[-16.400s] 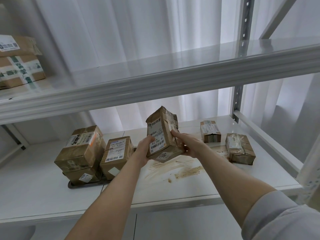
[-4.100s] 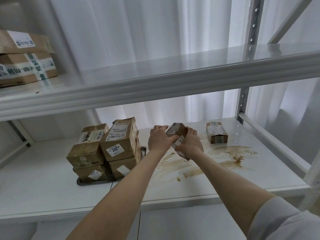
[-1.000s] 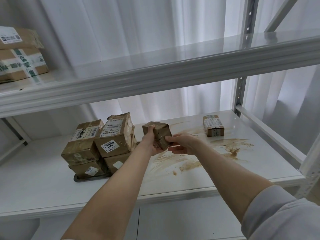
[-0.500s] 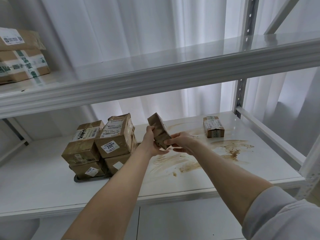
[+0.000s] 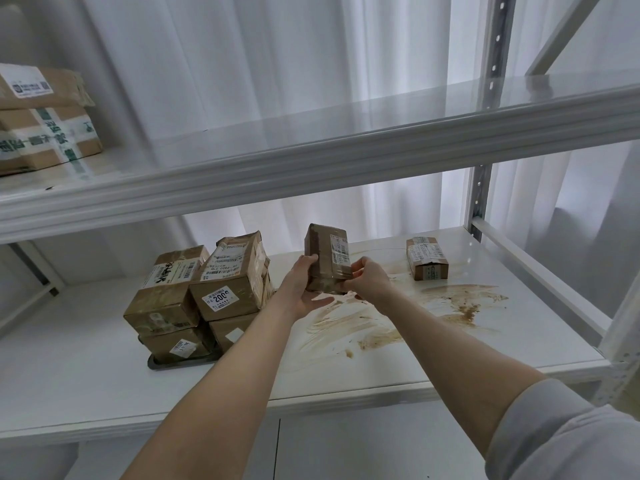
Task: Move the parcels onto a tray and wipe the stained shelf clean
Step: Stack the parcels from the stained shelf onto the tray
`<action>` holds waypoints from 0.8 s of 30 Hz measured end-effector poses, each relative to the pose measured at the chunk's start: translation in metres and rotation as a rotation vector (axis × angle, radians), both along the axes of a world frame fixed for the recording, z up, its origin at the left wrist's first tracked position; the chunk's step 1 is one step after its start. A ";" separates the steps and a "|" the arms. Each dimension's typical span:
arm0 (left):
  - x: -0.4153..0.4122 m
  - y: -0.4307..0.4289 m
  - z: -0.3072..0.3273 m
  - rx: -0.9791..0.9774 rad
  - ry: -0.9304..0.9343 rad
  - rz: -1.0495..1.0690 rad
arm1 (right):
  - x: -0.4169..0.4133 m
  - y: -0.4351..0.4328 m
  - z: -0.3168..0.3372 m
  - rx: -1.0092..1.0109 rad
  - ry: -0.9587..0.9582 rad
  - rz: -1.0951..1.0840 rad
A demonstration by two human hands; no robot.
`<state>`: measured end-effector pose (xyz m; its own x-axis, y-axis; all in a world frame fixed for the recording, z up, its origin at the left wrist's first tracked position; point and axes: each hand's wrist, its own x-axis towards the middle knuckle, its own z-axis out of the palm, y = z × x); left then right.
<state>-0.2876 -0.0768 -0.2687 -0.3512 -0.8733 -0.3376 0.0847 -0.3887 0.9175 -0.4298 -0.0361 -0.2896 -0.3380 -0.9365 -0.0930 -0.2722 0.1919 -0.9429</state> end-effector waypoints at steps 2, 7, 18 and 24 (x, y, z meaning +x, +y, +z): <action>0.003 -0.001 -0.001 -0.010 0.032 -0.009 | 0.000 0.001 0.001 -0.010 -0.003 0.008; 0.009 0.001 -0.001 -0.037 0.181 -0.027 | -0.002 0.004 0.003 0.011 -0.046 0.096; 0.022 -0.002 0.011 -0.066 0.145 -0.002 | 0.010 0.001 0.017 -0.016 -0.448 0.005; 0.037 -0.004 0.029 -0.091 0.132 0.020 | 0.031 -0.009 0.026 -0.005 -0.565 0.070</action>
<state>-0.2502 -0.0811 -0.2400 -0.3696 -0.9054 -0.2088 0.2133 -0.3014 0.9293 -0.3990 -0.0451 -0.2635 -0.1742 -0.9558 -0.2367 0.2630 0.1864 -0.9466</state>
